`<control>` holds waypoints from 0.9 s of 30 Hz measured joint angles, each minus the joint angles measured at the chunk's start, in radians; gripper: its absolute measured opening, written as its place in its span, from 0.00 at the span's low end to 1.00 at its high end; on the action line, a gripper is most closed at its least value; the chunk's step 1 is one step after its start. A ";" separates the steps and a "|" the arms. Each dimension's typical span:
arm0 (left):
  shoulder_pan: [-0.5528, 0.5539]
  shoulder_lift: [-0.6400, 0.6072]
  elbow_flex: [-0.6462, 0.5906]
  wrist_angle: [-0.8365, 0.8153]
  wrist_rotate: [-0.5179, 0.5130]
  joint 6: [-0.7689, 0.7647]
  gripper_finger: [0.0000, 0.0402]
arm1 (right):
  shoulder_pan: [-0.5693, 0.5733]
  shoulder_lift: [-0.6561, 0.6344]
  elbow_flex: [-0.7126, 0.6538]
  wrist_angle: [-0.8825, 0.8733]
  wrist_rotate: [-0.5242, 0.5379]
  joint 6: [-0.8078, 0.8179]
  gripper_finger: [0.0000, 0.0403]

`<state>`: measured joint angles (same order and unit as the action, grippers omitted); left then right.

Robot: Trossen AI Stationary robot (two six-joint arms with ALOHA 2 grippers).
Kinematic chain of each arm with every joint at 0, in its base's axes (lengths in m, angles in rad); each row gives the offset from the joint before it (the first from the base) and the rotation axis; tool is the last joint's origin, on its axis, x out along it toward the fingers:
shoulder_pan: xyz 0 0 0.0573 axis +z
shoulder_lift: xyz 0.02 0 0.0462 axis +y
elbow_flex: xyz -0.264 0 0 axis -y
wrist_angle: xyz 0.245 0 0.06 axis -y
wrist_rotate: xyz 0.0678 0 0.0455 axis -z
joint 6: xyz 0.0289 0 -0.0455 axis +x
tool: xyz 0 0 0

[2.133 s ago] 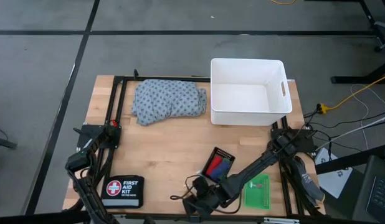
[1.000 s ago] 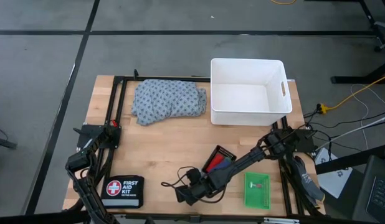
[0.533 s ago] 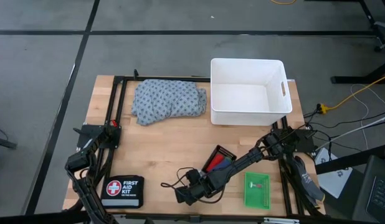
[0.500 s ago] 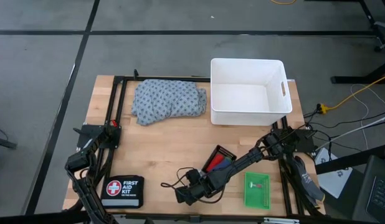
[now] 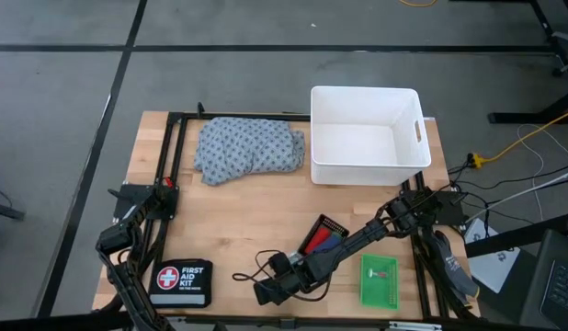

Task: Pick & place medical supplies in basket/bin
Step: Put the yellow capsule bottle into the green bin

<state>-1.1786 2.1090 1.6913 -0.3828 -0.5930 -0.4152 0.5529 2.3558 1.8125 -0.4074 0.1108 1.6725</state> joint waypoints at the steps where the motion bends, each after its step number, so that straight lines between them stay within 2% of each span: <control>1: 0.000 0.000 0.000 0.003 0.000 0.000 0.46 | 0.000 0.000 0.017 0.000 0.001 -0.017 0.27; 4: 0.000 0.000 0.000 0.014 0.000 0.001 0.46 | 0.000 0.000 0.082 -0.012 0.024 -0.068 0.28; 7: 0.000 0.000 0.000 0.021 0.000 0.001 0.46 | 0.000 0.000 0.189 -0.111 0.056 -0.130 0.28; 16: -0.008 0.000 0.000 0.021 -0.001 0.001 0.46 | 0.034 -0.006 0.545 -0.627 0.132 -0.215 0.28; 18: -0.008 0.000 0.000 0.021 -0.001 0.001 0.46 | 0.050 -0.041 0.519 -0.687 0.136 -0.183 0.28; 22: -0.007 0.000 0.000 0.021 -0.005 0.003 0.46 | 0.100 -0.085 0.513 -0.915 0.126 -0.066 0.28; 27: -0.007 0.000 0.000 0.027 -0.005 0.009 0.46 | 0.175 -0.097 0.514 -1.154 0.061 0.092 0.28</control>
<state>-1.1858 2.1090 1.6917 -0.3559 -0.5983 -0.4065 0.7284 2.2584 2.3260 -1.5614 0.1717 1.7642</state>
